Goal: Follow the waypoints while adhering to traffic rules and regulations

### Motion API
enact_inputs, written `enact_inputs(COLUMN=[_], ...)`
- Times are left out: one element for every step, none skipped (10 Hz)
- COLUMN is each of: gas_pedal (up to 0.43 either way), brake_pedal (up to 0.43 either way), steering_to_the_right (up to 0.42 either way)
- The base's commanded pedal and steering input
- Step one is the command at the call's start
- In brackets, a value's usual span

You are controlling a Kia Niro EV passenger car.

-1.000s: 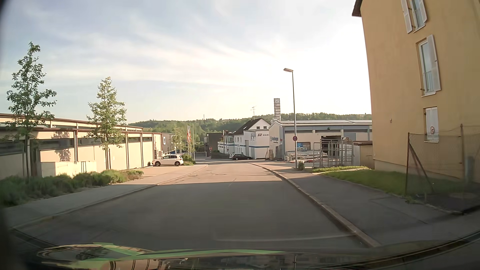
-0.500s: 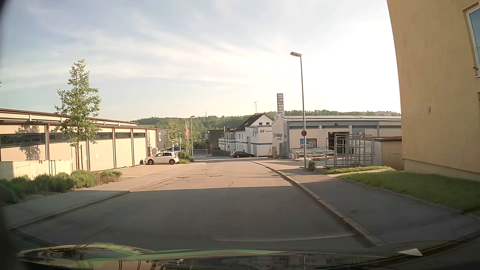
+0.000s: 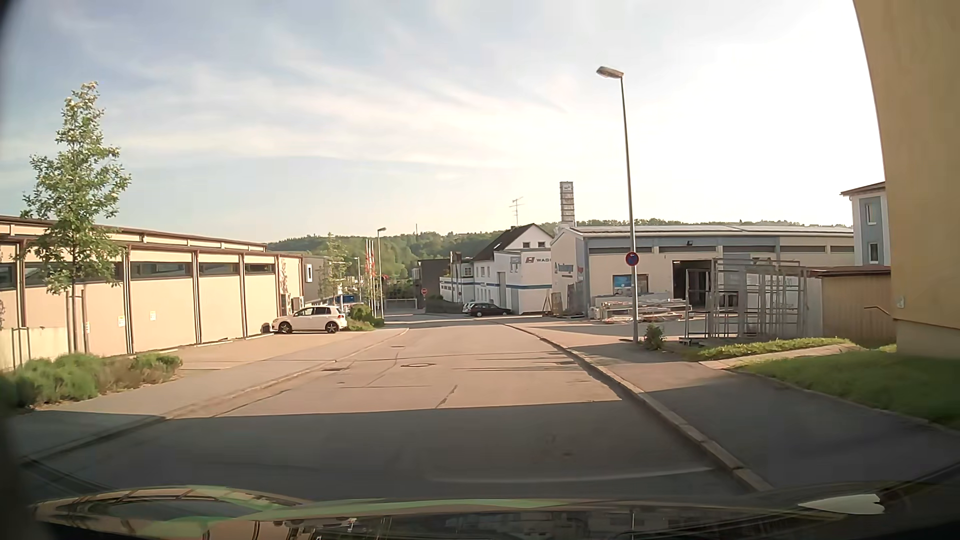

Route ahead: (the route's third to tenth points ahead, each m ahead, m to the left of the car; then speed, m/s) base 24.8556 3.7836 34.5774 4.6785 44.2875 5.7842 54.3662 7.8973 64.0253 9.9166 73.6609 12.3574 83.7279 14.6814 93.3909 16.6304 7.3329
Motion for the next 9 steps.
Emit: enact_inputs(gas_pedal=[0.000,0.000,0.000,0.000,0.000,0.000,0.000,0.020,0.039], brake_pedal=[0.000,0.000,0.000,0.000,0.000,0.000,0.000,0.000,0.000], steering_to_the_right=[-0.013,-0.013,-0.013,-0.013,-0.013,-0.013,-0.012,-0.012,-0.011])
